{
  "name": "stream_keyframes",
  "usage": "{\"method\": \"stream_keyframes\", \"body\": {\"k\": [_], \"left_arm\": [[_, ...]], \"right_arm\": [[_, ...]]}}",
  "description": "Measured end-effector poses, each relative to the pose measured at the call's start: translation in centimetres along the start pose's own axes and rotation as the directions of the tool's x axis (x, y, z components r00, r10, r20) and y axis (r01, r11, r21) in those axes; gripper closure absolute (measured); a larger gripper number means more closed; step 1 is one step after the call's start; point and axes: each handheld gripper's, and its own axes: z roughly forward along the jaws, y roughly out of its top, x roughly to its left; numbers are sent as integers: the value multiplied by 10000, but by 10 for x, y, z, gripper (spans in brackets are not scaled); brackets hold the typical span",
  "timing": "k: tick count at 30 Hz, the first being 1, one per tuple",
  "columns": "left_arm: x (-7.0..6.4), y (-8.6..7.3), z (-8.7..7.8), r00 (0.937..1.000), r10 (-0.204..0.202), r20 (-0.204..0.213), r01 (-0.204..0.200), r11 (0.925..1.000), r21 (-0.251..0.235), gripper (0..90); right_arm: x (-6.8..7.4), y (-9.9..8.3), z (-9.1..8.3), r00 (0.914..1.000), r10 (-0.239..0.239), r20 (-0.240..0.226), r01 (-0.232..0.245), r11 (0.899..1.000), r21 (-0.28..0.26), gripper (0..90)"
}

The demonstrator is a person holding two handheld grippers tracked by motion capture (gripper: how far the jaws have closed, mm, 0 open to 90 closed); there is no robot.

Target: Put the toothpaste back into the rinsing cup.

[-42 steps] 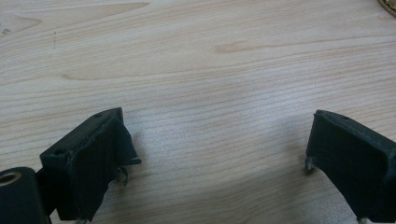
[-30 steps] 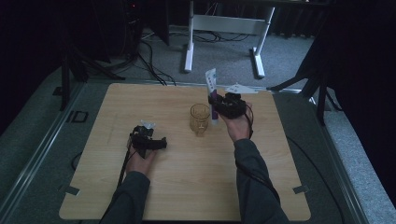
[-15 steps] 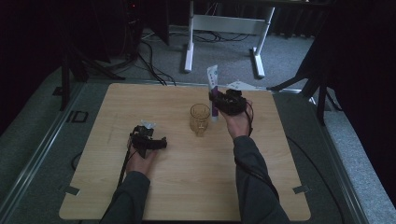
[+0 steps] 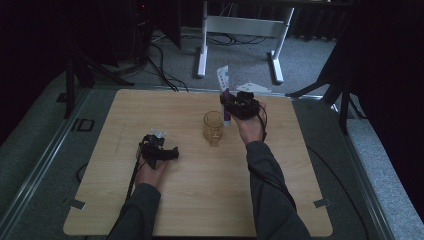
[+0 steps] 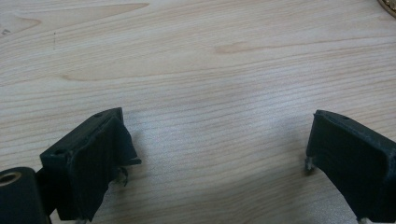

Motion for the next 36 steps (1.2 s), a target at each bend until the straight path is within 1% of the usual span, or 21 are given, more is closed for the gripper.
{"method": "stream_keyframes", "body": {"k": [7, 12, 16, 24, 31, 36], "left_arm": [[0, 0, 0, 10000, 0, -3, 0, 10000, -2, 50], [0, 0, 0, 10000, 0, -4, 0, 10000, -2, 50], [0, 0, 0, 10000, -2, -4, 2, 10000, -1, 50], [0, 0, 0, 10000, -2, -9, 2, 10000, 0, 50], [0, 0, 0, 10000, 6, -4, -6, 10000, 3, 50], [0, 0, 0, 10000, -1, -13, 1, 10000, -5, 51]], "right_arm": [[1, 2, 5, 9999, 58, 162, -58, 10000, -11, 708], [1, 3, 7, 9997, 186, 169, -186, 9998, -19, 706], [2, 3, 9, 9998, 104, 185, -105, 9999, 55, 705], [3, 3, 15, 9997, 174, 181, -175, 9998, 62, 702], [6, 2, 21, 9993, 279, 243, -281, 9996, 73, 699], [5, 0, 23, 9985, 428, 335, -431, 9990, 98, 697]]}}
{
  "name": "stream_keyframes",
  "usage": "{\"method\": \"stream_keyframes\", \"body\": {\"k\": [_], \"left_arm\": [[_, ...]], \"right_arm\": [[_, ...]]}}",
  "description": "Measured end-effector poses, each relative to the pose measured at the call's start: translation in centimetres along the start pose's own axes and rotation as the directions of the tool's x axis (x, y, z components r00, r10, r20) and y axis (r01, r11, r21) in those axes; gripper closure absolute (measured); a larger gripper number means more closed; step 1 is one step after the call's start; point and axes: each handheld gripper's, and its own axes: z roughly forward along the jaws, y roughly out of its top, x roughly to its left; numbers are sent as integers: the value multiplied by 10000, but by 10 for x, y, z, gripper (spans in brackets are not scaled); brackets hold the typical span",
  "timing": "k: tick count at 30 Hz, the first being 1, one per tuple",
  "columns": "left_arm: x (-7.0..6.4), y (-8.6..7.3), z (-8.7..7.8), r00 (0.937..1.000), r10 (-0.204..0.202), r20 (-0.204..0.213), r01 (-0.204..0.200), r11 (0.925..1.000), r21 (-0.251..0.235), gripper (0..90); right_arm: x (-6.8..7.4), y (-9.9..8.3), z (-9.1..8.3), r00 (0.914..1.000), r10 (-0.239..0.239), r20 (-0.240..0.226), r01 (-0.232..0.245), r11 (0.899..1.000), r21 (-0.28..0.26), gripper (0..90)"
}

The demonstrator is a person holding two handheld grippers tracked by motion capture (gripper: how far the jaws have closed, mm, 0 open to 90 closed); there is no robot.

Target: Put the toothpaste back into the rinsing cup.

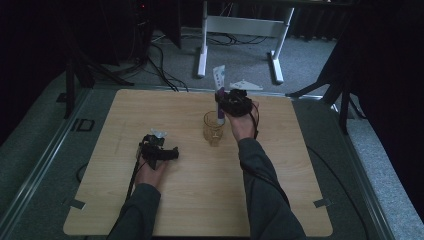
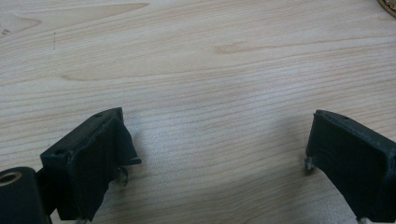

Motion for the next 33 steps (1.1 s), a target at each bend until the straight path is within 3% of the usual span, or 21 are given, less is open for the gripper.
{"method": "stream_keyframes", "body": {"k": [12, 33], "left_arm": [[0, 0, 0, 10000, 6, -3, -6, 10000, -3, 50], [0, 0, 0, 10000, 21, 3, -21, 10000, 8, 51]], "right_arm": [[1, -6, 7, 9999, 123, 64, -124, 9998, 179, 689], [4, -27, 15, 9994, -264, 227, 245, 9965, 801, 684]]}}
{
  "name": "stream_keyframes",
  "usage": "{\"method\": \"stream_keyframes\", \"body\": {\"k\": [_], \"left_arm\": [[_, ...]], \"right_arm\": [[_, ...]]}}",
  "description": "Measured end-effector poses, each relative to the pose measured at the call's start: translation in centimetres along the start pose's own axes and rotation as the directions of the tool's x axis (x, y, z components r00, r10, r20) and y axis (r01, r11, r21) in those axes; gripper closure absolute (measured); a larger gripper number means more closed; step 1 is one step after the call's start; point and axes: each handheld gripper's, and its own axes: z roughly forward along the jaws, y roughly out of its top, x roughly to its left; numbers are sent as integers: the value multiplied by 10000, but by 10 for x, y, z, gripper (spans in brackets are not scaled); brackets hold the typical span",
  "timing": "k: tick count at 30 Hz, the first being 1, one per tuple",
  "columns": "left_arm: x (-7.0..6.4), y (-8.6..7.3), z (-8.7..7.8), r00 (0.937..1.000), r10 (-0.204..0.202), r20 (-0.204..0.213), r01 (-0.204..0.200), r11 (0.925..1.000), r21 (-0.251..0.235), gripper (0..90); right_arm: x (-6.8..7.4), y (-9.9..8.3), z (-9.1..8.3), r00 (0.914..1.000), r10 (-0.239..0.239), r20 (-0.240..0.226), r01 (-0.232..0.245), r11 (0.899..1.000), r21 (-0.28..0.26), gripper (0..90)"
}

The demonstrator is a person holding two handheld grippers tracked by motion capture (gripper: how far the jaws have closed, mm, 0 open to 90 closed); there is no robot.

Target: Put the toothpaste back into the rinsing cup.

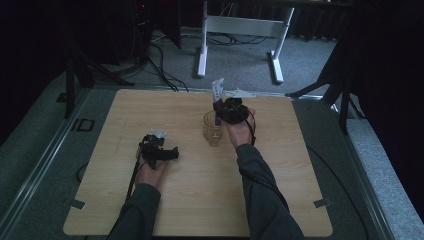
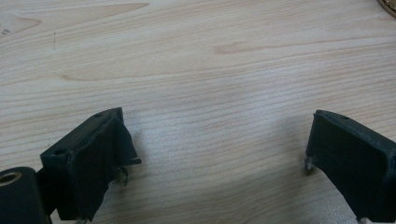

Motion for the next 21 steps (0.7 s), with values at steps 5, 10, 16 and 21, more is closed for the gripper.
{"method": "stream_keyframes", "body": {"k": [5, 10, 16, 21], "left_arm": [[0, 0, 0, 10000, -26, -5, 26, 10000, -16, 50], [0, 0, 0, 10000, -30, -8, 30, 10000, -19, 51], [0, 0, 0, 10000, -32, -11, 32, 10000, -18, 51], [0, 0, 0, 10000, -43, -6, 43, 10000, -24, 50]], "right_arm": [[1, -5, 4, 9999, -134, 50, 133, 9997, 191, 682], [2, -12, 7, 9999, -150, 60, 147, 9991, 386, 677], [-1, -20, 11, 10000, -10, 25, 8, 9982, 605, 674], [-2, -28, 15, 10000, 85, -42, -81, 9963, 853, 668]]}}
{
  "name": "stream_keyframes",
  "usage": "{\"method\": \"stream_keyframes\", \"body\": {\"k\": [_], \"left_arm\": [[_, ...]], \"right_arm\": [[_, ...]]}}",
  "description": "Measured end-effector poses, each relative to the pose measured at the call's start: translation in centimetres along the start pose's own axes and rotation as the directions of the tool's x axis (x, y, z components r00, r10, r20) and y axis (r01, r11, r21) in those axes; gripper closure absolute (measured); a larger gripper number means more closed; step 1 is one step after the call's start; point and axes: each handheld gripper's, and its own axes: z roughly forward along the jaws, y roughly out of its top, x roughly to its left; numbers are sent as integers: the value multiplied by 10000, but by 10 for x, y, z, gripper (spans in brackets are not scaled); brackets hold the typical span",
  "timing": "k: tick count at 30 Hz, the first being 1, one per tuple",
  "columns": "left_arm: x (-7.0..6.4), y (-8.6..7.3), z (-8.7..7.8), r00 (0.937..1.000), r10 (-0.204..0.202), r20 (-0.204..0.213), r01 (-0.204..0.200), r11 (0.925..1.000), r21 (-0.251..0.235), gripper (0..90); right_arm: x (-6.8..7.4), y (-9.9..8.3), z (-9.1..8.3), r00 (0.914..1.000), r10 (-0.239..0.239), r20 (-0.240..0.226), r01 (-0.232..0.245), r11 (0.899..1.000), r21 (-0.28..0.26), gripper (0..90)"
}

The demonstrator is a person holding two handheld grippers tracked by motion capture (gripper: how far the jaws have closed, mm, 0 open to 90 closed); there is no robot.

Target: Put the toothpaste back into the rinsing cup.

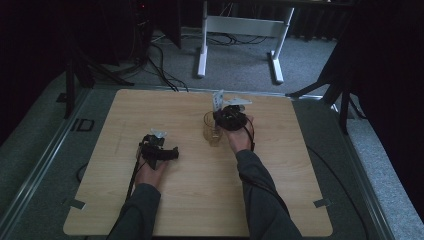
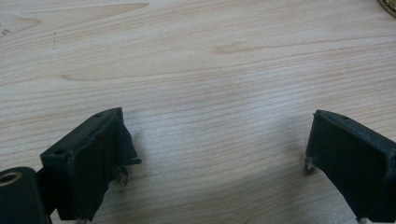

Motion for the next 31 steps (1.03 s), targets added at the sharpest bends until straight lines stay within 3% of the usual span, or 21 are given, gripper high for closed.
{"method": "stream_keyframes", "body": {"k": [4, 10, 16, 19, 22, 27, 31], "left_arm": [[0, 0, 0, 10000, -12, -4, 12, 10000, -1, 50], [0, 0, 0, 10000, 4, 5, -4, 10000, 4, 51], [0, 0, 0, 10000, 25, 0, -25, 10000, 18, 51], [0, 0, 0, 10000, 48, -4, -48, 10000, 30, 51], [0, 0, 0, 10000, 42, 1, -42, 10000, 29, 51], [0, 0, 0, 10000, 38, 0, -38, 10000, 24, 51], [0, 0, 0, 10000, 21, -2, -21, 10000, 14, 51]], "right_arm": [[0, -6, 5, 10000, -22, -34, 23, 9996, 279, 656], [-3, -5, 1, 9993, 213, -314, -214, 9998, -26, 573], [-3, -10, 0, 9996, -106, -272, 112, 9997, 237, 517], [-4, -14, -2, 9988, -6, -490, 10, 10000, 98, 511], [-1, -15, -5, 9989, -264, -393, 269, 9996, 115, 499], [-1, -19, -17, 9988, -316, -378, 308, 9993, -207, 474], [-11, -30, -31, 9993, -255, -270, 250, 9995, -190, 463]]}}
